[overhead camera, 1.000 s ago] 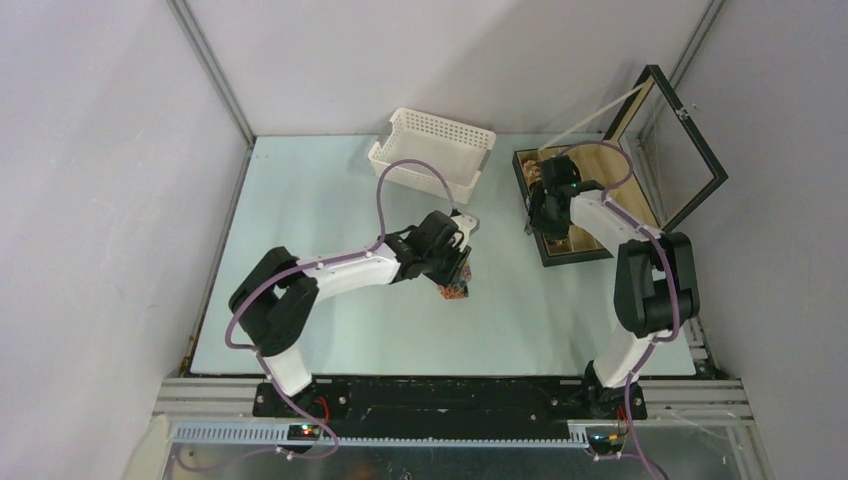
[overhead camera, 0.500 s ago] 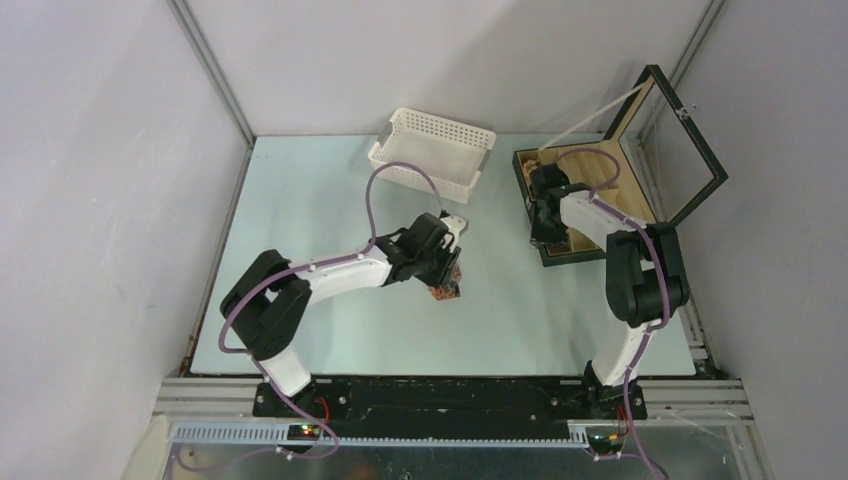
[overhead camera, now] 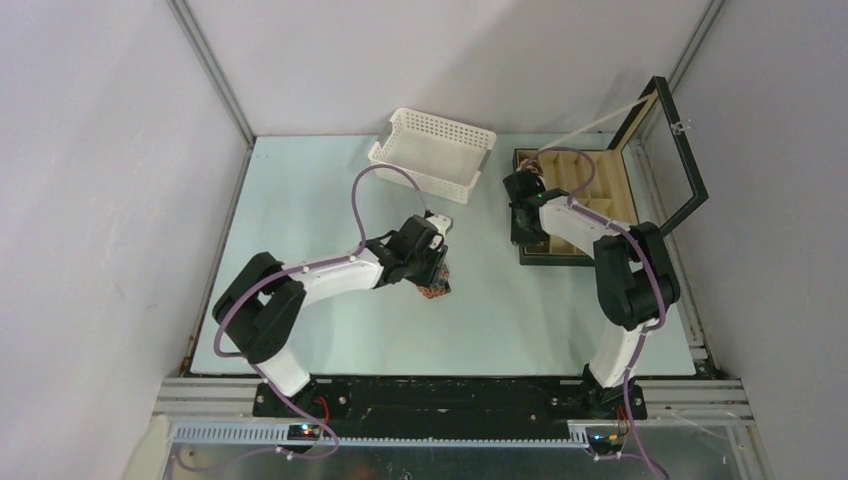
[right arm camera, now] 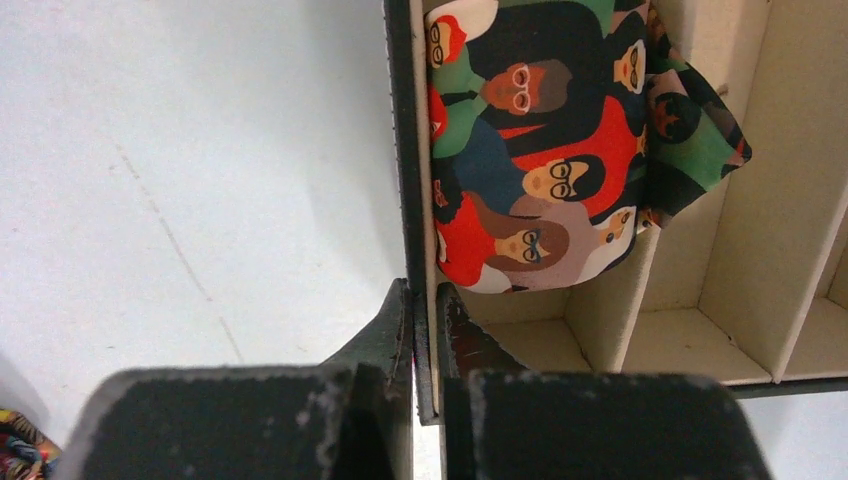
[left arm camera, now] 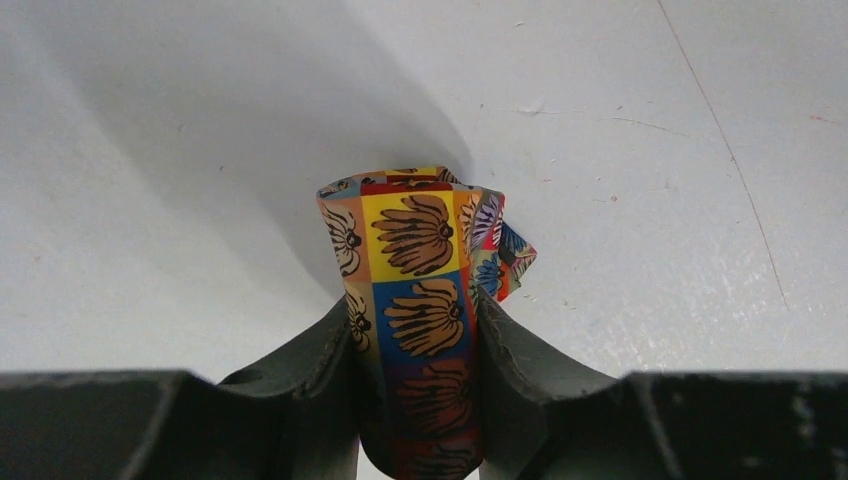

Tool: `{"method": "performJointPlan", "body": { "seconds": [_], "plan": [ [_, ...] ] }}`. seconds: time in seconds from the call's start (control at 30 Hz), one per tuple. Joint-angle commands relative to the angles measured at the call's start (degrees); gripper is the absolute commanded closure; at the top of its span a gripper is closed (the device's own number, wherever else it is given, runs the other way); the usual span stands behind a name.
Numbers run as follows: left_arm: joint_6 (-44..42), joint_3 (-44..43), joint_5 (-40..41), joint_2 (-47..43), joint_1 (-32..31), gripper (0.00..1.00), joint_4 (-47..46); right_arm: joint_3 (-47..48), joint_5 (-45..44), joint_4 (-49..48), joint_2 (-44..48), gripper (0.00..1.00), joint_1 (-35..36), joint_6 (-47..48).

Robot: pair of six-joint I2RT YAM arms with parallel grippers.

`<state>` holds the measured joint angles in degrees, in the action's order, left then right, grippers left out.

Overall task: Roll the ties
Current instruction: Move the storage box to the center of the board.

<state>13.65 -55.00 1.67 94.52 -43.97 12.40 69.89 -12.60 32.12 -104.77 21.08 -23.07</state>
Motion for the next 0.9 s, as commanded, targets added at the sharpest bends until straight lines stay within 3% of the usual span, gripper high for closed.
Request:
{"method": "performJointPlan", "body": {
  "seconds": [0.0,0.53,0.87],
  "plan": [
    [1.9,1.5,3.4,-3.9,0.8,1.00,-0.5,-1.6,5.4,0.3,-1.7,1.00,5.7,-10.4],
    [2.8,4.0,5.2,-5.8,2.1,1.00,0.6,-3.8,4.8,-2.6,0.7,1.00,19.2,-29.4],
    [4.5,5.6,7.7,-6.6,2.9,1.00,1.0,-7.9,2.0,-6.2,5.9,1.00,28.6,-35.9]
  ]
}}
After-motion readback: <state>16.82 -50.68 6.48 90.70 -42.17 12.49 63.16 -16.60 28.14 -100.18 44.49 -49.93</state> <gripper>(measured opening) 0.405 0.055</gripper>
